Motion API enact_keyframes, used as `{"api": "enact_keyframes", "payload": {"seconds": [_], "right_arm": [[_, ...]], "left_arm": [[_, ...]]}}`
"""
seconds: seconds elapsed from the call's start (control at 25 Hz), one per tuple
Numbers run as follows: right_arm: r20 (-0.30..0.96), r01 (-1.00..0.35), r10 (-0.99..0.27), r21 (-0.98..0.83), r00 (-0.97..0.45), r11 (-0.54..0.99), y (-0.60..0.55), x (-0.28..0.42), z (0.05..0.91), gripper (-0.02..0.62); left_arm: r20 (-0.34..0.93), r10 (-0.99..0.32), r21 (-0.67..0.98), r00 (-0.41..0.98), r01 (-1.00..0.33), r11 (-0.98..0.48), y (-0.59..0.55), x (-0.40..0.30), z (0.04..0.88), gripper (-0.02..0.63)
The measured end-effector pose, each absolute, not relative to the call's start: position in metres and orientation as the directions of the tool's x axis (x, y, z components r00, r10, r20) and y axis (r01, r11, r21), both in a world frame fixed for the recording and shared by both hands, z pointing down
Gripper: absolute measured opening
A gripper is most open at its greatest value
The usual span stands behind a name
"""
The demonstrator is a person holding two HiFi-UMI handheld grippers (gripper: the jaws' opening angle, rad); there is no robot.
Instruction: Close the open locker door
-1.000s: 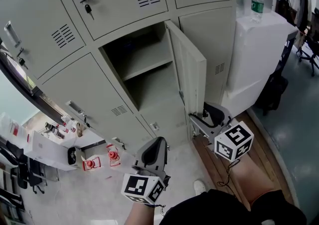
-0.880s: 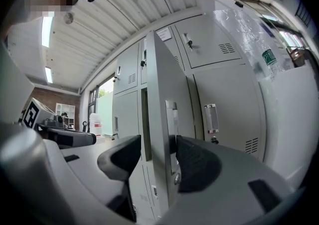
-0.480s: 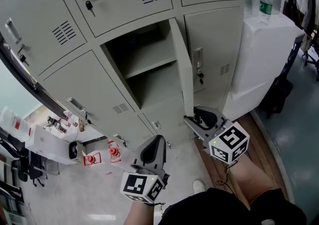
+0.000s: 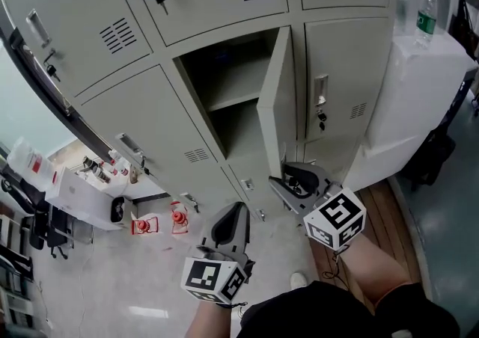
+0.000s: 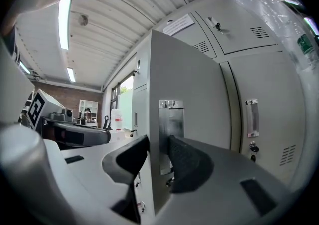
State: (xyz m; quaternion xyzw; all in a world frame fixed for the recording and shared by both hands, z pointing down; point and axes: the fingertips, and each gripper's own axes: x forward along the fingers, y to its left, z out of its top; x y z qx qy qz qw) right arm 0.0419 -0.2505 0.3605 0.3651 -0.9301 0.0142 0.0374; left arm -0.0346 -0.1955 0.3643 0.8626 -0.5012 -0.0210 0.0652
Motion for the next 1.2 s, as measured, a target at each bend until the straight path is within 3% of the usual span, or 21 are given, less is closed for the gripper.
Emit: {"api": "enact_keyframes", "payload": {"seconds": [1.2], "right_arm": [[0.089,-0.567,-0.567,0.022,-0.819,0.823,-0.297,-0.037,0.363,0.172]], "left_arm": [[0.046,-0.952,0.099,0.301,-0.950,-0.296,-0.210,-0.076,0.369,0.021]]}}
